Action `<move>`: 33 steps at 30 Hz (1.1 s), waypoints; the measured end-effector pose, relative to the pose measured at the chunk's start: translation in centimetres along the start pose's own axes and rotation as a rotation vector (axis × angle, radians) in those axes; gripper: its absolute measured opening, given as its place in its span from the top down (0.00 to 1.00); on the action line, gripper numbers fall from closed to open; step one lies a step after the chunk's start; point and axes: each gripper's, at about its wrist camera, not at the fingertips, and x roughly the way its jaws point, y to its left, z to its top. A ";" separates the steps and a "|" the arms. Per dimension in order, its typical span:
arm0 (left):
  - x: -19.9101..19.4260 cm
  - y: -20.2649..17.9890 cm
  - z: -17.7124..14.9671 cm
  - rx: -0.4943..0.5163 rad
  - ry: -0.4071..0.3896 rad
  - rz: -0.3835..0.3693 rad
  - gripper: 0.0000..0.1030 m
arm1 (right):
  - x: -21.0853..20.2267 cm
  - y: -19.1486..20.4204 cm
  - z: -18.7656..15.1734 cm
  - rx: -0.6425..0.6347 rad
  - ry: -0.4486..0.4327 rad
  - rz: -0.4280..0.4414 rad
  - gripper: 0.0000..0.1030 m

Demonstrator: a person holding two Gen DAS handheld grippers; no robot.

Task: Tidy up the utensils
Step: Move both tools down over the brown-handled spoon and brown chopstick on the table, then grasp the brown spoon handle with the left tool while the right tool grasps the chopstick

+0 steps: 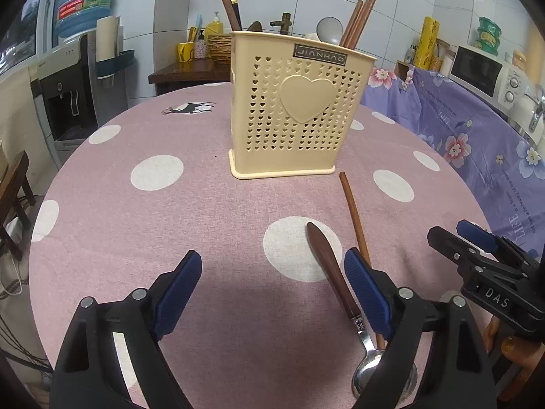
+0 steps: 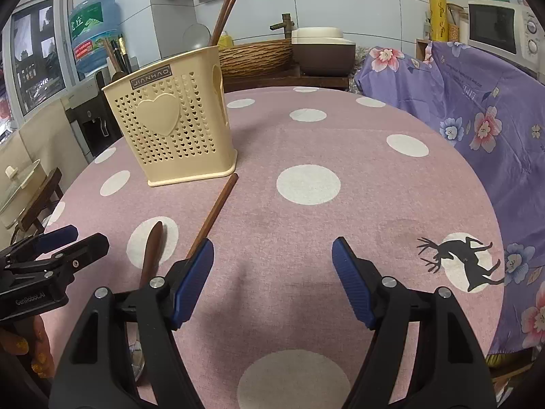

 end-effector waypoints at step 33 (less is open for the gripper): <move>4.9 -2.6 0.7 0.139 0.123 0.011 0.79 | 0.8 -0.4 0.2 0.021 0.059 0.024 0.27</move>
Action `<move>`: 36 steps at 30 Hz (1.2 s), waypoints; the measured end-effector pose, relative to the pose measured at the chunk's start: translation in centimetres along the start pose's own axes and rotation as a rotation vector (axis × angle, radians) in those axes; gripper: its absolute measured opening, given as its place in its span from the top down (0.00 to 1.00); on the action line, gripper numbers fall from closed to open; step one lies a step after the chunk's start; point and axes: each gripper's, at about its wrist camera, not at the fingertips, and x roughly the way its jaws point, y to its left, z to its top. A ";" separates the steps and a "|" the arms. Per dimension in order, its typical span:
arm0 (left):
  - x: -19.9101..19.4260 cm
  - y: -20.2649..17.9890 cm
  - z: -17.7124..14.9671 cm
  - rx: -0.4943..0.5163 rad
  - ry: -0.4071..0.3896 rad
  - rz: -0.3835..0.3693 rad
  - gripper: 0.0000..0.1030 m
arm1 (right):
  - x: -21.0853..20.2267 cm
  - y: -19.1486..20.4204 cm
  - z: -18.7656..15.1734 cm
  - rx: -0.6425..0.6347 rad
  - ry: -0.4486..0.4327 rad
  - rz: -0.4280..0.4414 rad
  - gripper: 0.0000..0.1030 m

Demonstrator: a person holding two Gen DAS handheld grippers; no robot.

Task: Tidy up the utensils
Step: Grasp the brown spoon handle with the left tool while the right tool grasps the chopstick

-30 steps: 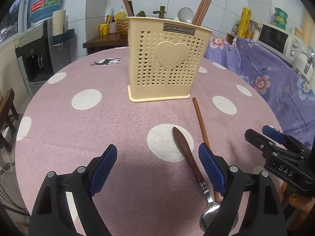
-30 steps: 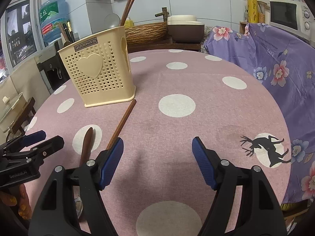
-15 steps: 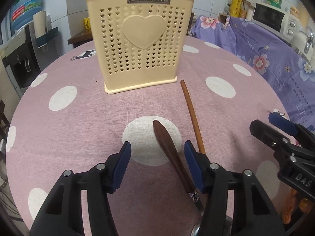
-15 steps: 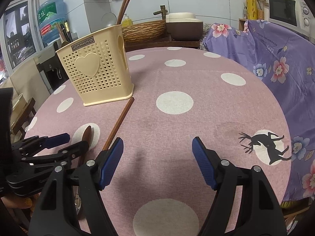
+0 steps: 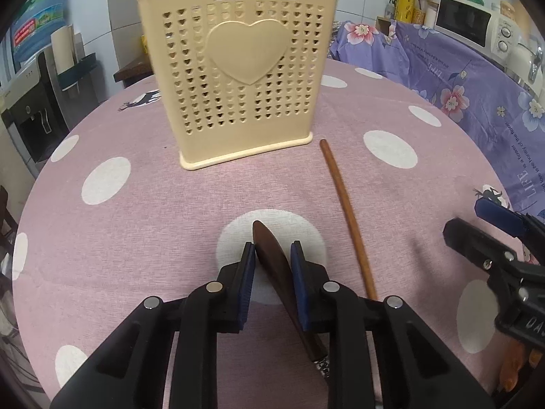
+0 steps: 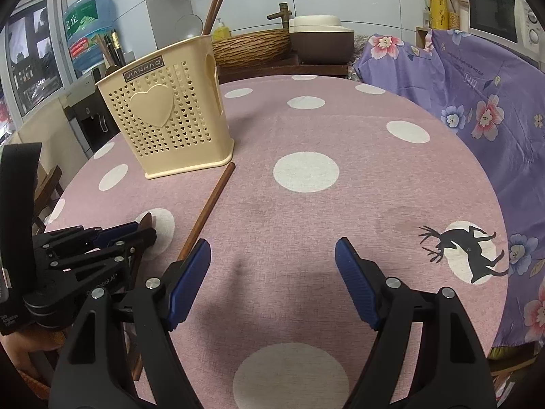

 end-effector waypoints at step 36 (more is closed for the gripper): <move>-1.8 6.9 -0.9 -0.179 -0.036 0.010 0.52 | 9.9 7.3 5.7 -0.054 0.162 -0.132 0.87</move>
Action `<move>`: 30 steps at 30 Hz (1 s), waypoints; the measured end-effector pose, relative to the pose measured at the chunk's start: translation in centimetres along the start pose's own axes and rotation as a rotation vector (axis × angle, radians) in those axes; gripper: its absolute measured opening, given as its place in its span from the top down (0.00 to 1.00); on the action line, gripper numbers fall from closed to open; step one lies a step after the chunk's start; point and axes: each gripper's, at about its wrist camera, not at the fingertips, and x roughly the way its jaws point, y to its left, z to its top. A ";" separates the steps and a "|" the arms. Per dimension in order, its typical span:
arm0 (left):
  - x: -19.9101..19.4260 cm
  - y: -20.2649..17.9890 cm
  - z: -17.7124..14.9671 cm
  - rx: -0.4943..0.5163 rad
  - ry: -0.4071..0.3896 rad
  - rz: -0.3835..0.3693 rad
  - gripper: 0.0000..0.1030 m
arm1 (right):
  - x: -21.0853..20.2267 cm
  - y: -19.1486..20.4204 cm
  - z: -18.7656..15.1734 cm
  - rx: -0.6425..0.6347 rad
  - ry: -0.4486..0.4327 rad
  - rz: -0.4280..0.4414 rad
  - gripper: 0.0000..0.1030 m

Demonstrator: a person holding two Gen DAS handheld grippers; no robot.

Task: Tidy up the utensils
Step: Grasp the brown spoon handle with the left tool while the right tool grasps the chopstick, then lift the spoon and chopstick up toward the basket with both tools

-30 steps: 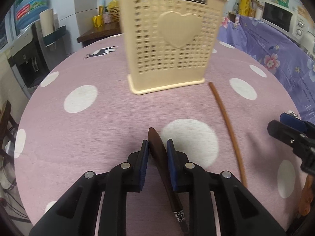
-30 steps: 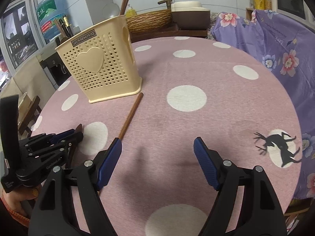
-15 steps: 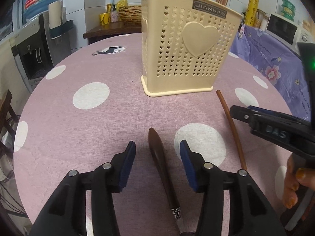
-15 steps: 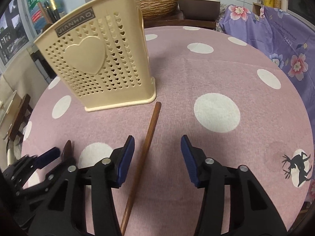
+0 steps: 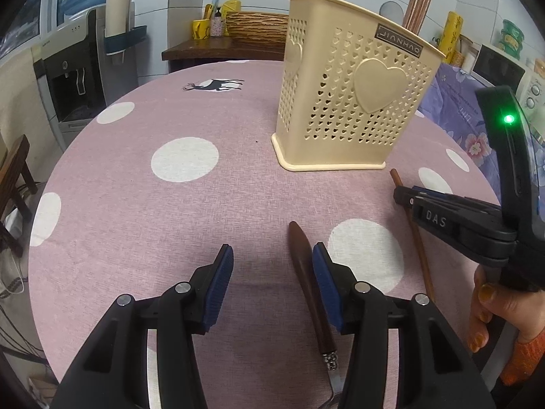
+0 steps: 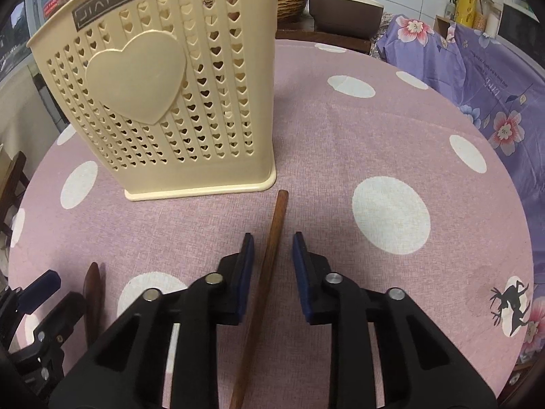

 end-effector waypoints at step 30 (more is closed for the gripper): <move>1.7 -2.7 0.5 0.077 0.030 0.086 0.82 | -4.2 -1.4 -1.3 0.051 -0.080 0.162 0.92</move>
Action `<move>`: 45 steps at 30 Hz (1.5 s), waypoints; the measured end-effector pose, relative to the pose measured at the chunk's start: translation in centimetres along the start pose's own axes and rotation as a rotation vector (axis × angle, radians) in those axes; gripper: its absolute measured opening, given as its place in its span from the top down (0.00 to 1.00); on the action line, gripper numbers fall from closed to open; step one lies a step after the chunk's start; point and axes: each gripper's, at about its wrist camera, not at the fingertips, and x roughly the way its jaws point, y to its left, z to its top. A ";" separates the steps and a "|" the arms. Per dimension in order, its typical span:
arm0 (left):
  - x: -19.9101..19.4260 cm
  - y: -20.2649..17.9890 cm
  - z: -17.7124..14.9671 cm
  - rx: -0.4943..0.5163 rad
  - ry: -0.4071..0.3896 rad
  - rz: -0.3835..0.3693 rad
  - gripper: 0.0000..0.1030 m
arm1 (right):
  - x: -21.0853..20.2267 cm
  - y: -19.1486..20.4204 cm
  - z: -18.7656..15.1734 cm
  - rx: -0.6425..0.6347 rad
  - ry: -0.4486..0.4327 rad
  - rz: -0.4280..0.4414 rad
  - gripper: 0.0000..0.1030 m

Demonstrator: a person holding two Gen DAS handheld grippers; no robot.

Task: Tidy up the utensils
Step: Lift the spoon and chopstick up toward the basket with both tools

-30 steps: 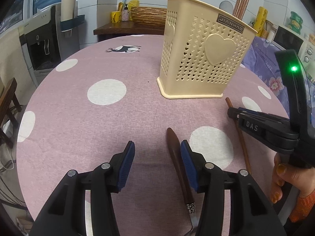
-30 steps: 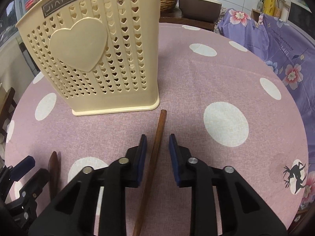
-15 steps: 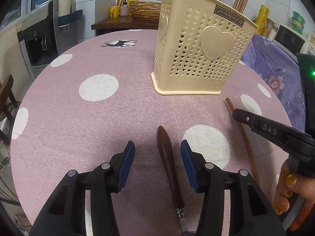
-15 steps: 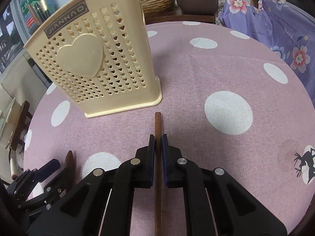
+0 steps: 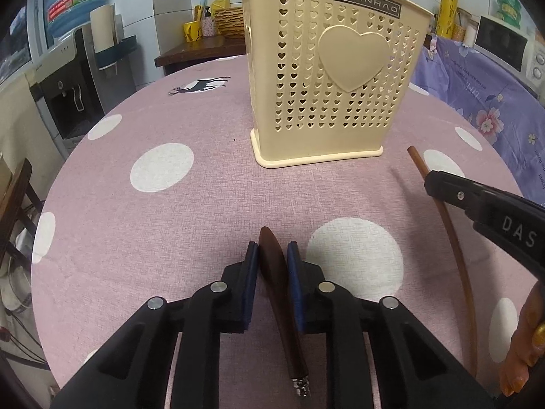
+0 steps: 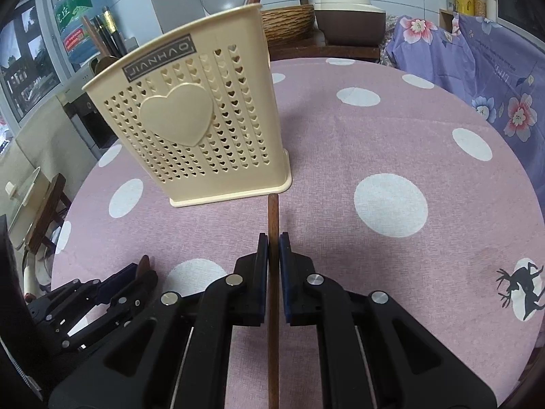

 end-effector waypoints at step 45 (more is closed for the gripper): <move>-10.5 1.6 4.2 -0.028 -0.295 -0.146 0.85 | -14.5 -0.8 3.2 -0.043 -0.337 0.244 0.93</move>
